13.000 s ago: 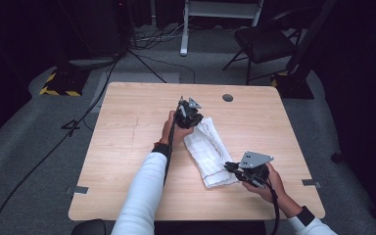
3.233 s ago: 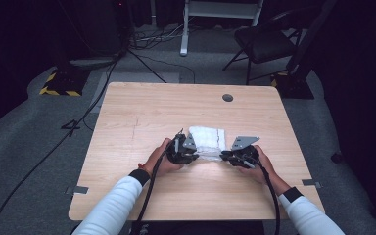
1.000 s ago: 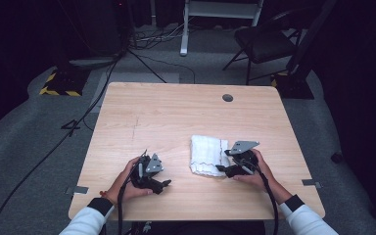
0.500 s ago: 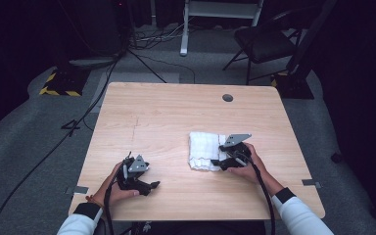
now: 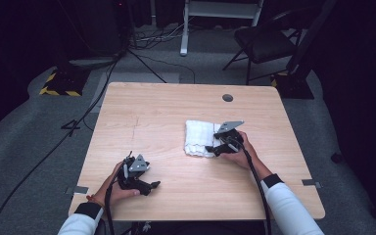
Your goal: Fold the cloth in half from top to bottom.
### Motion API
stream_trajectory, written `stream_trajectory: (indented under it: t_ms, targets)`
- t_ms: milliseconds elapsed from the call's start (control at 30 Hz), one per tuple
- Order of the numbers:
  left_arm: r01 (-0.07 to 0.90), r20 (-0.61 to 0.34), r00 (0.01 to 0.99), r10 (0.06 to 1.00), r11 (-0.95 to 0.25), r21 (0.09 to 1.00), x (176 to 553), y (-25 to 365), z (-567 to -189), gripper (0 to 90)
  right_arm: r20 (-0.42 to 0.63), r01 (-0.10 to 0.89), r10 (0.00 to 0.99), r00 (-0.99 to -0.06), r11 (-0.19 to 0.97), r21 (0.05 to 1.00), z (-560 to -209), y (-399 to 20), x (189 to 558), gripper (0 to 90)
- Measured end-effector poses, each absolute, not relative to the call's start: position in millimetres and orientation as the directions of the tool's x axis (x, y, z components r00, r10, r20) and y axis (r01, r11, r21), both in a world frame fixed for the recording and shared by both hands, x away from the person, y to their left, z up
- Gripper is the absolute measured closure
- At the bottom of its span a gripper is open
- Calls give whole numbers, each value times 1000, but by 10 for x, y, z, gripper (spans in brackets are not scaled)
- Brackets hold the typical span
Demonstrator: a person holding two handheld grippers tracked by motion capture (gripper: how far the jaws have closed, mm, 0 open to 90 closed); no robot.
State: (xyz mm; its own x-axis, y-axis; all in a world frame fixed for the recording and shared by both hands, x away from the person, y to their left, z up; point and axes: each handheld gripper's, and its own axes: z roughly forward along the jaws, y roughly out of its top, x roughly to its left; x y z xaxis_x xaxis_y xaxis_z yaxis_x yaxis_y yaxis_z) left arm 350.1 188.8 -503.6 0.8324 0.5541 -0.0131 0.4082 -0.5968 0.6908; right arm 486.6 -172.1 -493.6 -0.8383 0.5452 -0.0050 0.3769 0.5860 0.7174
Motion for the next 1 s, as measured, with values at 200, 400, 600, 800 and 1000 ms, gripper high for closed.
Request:
stream_trajectory:
  t_ms: [200, 400, 600, 800, 1000]
  targets:
    - [408, -13, 832, 554, -597, 691, 3501, 1888, -5036, 158, -18, 380, 547, -837, 605, 699, -4902, -1694, 4867, 288]
    - [408, -13, 832, 554, -597, 691, 3500, 1888, -5036, 158, -49, 365, 540, -840, 629, 686, -4805, -1712, 4795, 300]
    - [408, -13, 832, 554, -597, 691, 3500, 1888, -5036, 158, -95, 337, 536, -839, 649, 683, -4668, -1800, 4674, 294]
    - [409, -13, 831, 556, -596, 691, 3499, 1886, -5036, 158, -136, 312, 521, -843, 678, 666, -4572, -1926, 4511, 289]
    - [410, -12, 829, 558, -595, 691, 3498, 1884, -5036, 158, -181, 287, 505, -844, 711, 642, -4531, -2072, 4339, 289]
